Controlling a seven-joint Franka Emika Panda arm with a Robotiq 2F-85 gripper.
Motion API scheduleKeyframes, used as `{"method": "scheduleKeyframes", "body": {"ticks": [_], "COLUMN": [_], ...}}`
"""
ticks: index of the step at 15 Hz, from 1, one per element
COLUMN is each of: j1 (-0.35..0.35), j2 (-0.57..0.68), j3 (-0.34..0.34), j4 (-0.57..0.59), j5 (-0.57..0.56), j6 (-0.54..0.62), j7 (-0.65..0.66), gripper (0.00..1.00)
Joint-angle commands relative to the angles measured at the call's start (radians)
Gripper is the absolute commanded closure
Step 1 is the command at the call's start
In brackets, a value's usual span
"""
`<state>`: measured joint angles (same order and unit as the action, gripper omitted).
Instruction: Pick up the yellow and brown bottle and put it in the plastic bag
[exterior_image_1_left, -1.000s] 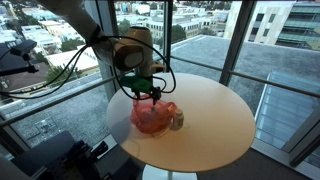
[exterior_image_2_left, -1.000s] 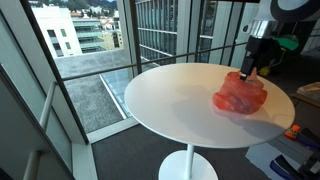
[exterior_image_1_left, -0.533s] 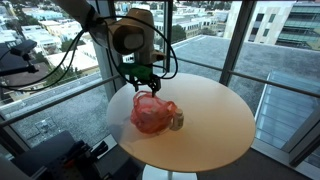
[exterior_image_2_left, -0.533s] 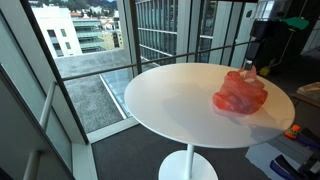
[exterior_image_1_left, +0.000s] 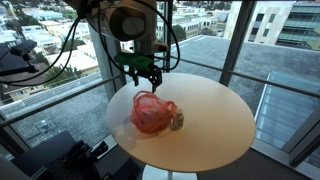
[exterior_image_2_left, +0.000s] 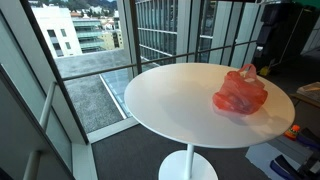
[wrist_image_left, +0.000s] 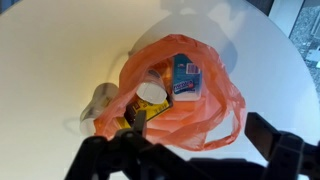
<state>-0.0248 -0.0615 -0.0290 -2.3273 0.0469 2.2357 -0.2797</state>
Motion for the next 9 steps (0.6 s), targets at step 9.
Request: {"method": "scheduleKeyframes", "body": {"ticks": [9], "j1": [0.002], "j2": [-0.074], "j3": [-0.02], "j4": [-0.001], "j5": [0.001], "j6": [-0.078], "j7": [0.016], "gripper": [0.0]}}
